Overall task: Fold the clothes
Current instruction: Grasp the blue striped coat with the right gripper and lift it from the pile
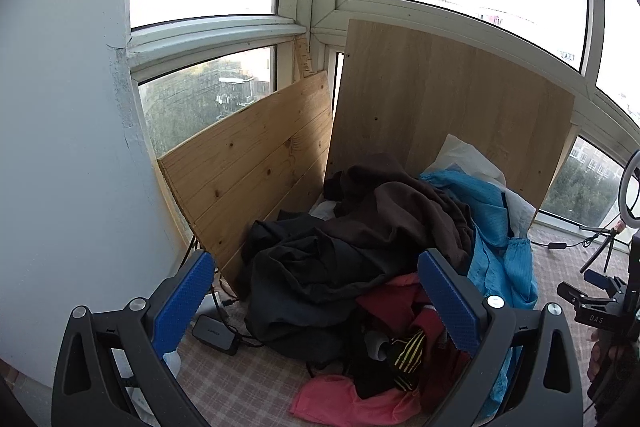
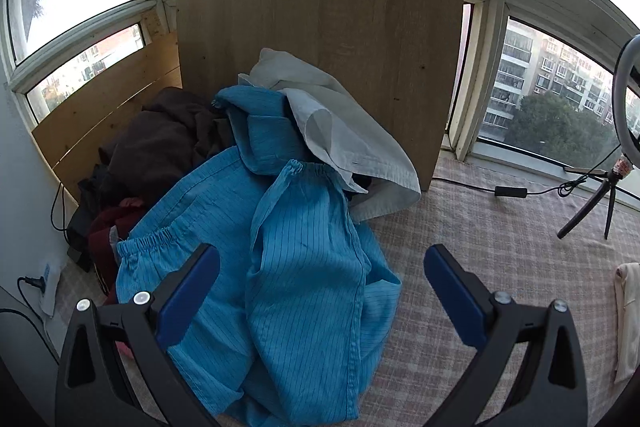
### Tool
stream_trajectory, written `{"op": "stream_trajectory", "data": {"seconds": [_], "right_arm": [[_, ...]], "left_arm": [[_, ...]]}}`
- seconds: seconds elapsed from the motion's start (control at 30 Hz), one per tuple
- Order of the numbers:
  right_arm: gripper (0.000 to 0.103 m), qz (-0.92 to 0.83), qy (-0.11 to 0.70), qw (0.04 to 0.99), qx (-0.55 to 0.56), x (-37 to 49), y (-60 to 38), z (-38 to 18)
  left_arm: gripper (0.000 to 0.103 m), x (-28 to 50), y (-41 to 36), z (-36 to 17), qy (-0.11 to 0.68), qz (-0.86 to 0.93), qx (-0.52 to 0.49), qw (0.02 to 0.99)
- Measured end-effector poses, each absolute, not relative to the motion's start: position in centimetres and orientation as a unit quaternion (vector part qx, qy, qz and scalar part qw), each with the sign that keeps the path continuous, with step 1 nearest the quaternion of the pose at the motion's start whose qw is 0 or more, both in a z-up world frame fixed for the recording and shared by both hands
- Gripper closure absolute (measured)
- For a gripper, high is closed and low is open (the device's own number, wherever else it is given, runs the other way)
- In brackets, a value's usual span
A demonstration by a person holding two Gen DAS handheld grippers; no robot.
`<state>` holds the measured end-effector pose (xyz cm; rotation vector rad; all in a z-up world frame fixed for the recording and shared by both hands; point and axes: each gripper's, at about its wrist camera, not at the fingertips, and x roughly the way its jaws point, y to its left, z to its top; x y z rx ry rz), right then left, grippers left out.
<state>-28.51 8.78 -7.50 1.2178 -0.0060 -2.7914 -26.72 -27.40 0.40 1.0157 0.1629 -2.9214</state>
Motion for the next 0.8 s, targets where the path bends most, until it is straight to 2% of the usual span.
{"op": "stream_trajectory", "data": {"seconds": [0.27, 0.33, 0.4, 0.43, 0.5, 0.6, 0.67, 0.8], "right_arm": [[0.0, -0.864, -0.009, 0.086, 0.496, -36.5, 7.0, -16.5], [0.002, -0.844, -0.036, 0.105, 0.525, -37.9, 7.1, -18.4], [0.046, -0.819, -0.096, 0.15, 0.545, -38.5, 7.8, -18.6], [0.085, -0.814, -0.107, 0.163, 0.548, -38.7, 8.0, -17.8], [0.096, -0.821, -0.099, 0.172, 0.536, -38.5, 8.2, -14.9], [0.098, -0.852, -0.09, 0.21, 0.471, -37.1, 8.2, -7.6], [0.098, -0.876, -0.098, 0.232, 0.412, -35.3, 8.5, -1.1], [0.098, -0.934, -0.058, 0.242, 0.256, -29.1, 8.9, 13.3]], "left_arm": [[0.001, -28.9, -25.8, -3.1, 0.048, -0.924, 0.378, 0.024], [0.001, -28.7, -25.6, -3.1, 0.04, -0.923, 0.382, 0.026], [0.001, -28.4, -25.6, -2.9, 0.031, -0.923, 0.381, 0.033], [0.001, -28.3, -25.7, -2.9, 0.027, -0.924, 0.381, 0.037], [0.001, -28.1, -25.9, -2.7, 0.029, -0.924, 0.38, 0.039], [0.001, -27.8, -26.1, -2.4, 0.037, -0.924, 0.378, 0.038], [0.001, -27.6, -25.9, -2.2, 0.039, -0.925, 0.376, 0.031], [0.001, -26.9, -25.4, -1.4, 0.028, -0.931, 0.364, 0.018]]}}
